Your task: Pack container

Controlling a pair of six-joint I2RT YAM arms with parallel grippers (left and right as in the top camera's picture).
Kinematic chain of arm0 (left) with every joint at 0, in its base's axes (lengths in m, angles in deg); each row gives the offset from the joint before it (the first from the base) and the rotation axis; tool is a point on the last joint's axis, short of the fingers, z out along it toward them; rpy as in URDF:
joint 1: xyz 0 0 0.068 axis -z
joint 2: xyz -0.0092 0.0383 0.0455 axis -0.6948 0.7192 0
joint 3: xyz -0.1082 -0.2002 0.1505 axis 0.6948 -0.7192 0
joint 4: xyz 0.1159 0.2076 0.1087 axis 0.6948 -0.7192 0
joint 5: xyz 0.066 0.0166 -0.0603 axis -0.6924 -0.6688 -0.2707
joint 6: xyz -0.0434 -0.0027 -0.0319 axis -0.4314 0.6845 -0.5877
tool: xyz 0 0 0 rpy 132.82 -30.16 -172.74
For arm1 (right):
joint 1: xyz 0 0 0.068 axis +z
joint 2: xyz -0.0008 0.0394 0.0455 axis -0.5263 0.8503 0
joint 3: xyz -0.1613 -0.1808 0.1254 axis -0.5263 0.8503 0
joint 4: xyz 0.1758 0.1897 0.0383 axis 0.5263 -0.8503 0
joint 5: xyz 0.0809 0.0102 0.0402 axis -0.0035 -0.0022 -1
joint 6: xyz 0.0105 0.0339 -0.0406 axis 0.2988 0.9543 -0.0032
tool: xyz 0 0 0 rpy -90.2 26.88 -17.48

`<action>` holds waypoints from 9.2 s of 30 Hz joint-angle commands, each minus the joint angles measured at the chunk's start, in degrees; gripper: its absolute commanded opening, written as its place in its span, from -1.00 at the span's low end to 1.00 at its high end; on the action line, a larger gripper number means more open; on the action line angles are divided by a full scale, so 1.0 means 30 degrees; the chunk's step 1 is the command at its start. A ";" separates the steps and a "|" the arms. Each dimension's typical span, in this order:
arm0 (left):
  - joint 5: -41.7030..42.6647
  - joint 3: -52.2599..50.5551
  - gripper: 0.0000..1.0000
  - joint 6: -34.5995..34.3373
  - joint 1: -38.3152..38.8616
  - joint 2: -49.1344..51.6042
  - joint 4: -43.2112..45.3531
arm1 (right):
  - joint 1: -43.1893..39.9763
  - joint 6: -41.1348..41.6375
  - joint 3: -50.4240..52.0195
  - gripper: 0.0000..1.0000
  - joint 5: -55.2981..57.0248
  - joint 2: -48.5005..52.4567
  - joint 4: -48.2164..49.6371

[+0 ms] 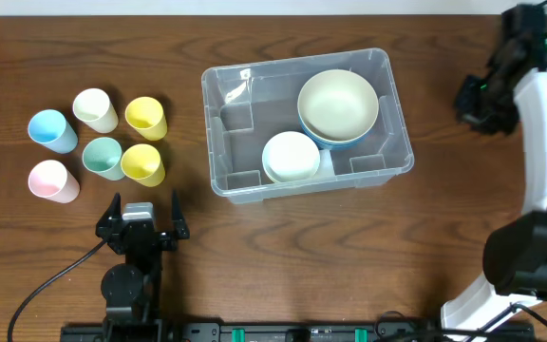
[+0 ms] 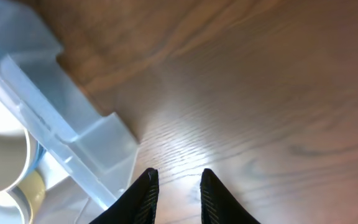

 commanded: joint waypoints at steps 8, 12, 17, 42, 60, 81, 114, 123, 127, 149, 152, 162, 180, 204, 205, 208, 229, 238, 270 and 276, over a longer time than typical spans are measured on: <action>-0.0430 -0.0437 0.96 0.0321 -0.0087 -0.0095 -0.0619 | 0.2594 -0.2412 0.1020 -0.55 -0.1894 0.0007 0.1515; -0.0430 -0.0437 0.96 0.0321 -0.0087 -0.0095 -0.0619 | 0.3519 -0.3169 0.1020 -0.69 -0.2142 0.0000 0.1909; -0.0430 -0.0437 0.96 0.0321 -0.0080 -0.0095 -0.0619 | 0.4189 -0.3519 0.1144 -0.98 -0.1865 0.0007 0.1712; -0.0423 -0.0437 0.96 0.0321 -0.0087 -0.0095 -0.0619 | 0.5421 -0.3767 0.3359 -0.97 -0.1851 0.0007 0.0131; -0.0430 -0.0437 0.96 0.0321 -0.0087 -0.0095 -0.0619 | 0.7125 -0.3177 0.3359 -0.97 -0.1851 0.0007 -0.0860; -0.0430 -0.0437 0.96 0.0321 -0.0087 -0.0095 -0.0619 | 0.7919 -0.2412 0.3359 -0.98 -0.1785 0.0000 -0.1821; -0.0430 -0.0437 0.96 0.0321 -0.0087 -0.0095 -0.0619 | 0.0080 -0.2055 -0.1945 0.19 0.0306 -0.2098 -0.0415; -0.0430 -0.0437 0.96 0.0321 -0.0087 -0.0095 -0.0619 | -0.2951 -0.1246 -0.1945 0.99 0.0073 -0.2098 -0.0794; -0.0423 -0.0437 0.96 0.0321 -0.0087 -0.0095 -0.0619 | -0.2987 -0.1268 -0.1945 0.98 0.0087 -0.2098 -0.1209; 0.3388 1.1096 0.96 -0.2929 -0.0087 0.4328 -0.7701 | -0.2980 -0.1260 -0.1945 0.99 0.0080 -0.2098 -0.1268; 0.3388 1.6597 0.96 -0.1880 -0.0087 0.8153 -1.2735 | -0.2980 -0.1260 -0.1945 0.99 0.0080 -0.2098 -0.1268; 0.3395 2.7190 0.96 -0.1486 -0.0080 1.7398 -2.3686 | -0.2980 -0.1260 -0.1945 0.99 0.0080 -0.2098 -0.1260; 0.2382 2.6811 0.83 -0.1253 -0.0087 2.5842 -2.2280 | -0.2987 -0.1260 -0.1945 0.99 0.0080 -0.2098 -0.1268; 0.1464 2.6811 0.45 -0.2718 -0.0291 3.3223 -2.0662 | -0.2980 -0.1260 -0.1945 0.98 0.0080 -0.2098 -0.1268; 0.1355 2.6811 0.44 -0.2725 -0.0342 3.3281 -2.0560 | -0.2980 -0.1260 -0.1945 0.99 0.0080 -0.2098 -0.1268; 0.1348 2.6811 0.40 -0.2754 -0.0619 3.3383 -2.0203 | -0.2980 -0.1260 -0.1945 0.99 0.0080 -0.2098 -0.1268; 0.1217 2.6469 0.15 -0.3366 -0.0925 3.4862 -1.8848 | -0.2980 -0.1260 -0.1945 0.98 0.0080 -0.2098 -0.1268; 0.1209 2.6432 0.12 -0.3366 -0.0925 3.6151 -1.8622 | -0.2980 -0.1260 -0.1945 0.98 0.0080 -0.2098 -0.1268; 0.0699 2.7183 -0.88 -0.4138 -0.0925 3.5314 -2.0006 | -0.2980 -0.1260 -0.1945 0.98 0.0080 -0.2098 -0.1268; 0.0699 2.7613 -0.88 -0.4379 -0.0925 3.2006 -2.0057 | -0.2980 -0.1260 -0.1945 0.99 0.0080 -0.2098 -0.1268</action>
